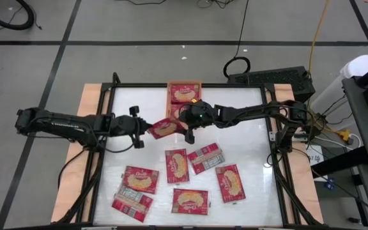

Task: Sort popcorn bags into baskets
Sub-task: Put the red popcorn bag into the orange bin

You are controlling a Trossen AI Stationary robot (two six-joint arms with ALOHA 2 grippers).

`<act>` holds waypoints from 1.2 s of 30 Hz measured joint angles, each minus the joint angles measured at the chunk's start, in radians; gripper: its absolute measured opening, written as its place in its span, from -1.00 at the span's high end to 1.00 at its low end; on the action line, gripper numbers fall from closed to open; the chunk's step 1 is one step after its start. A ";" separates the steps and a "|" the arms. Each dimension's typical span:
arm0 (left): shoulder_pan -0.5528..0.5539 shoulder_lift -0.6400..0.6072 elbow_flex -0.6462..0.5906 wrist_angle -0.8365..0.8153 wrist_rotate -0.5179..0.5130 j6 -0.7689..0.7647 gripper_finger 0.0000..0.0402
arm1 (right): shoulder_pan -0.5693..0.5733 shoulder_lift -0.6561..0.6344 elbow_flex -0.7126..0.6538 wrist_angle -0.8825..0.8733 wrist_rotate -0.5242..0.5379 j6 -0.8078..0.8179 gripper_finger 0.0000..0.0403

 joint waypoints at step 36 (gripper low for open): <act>0.206 -0.002 -0.006 0.449 0.121 -0.117 -0.06 | -0.108 -0.208 -0.098 0.195 0.000 0.023 0.96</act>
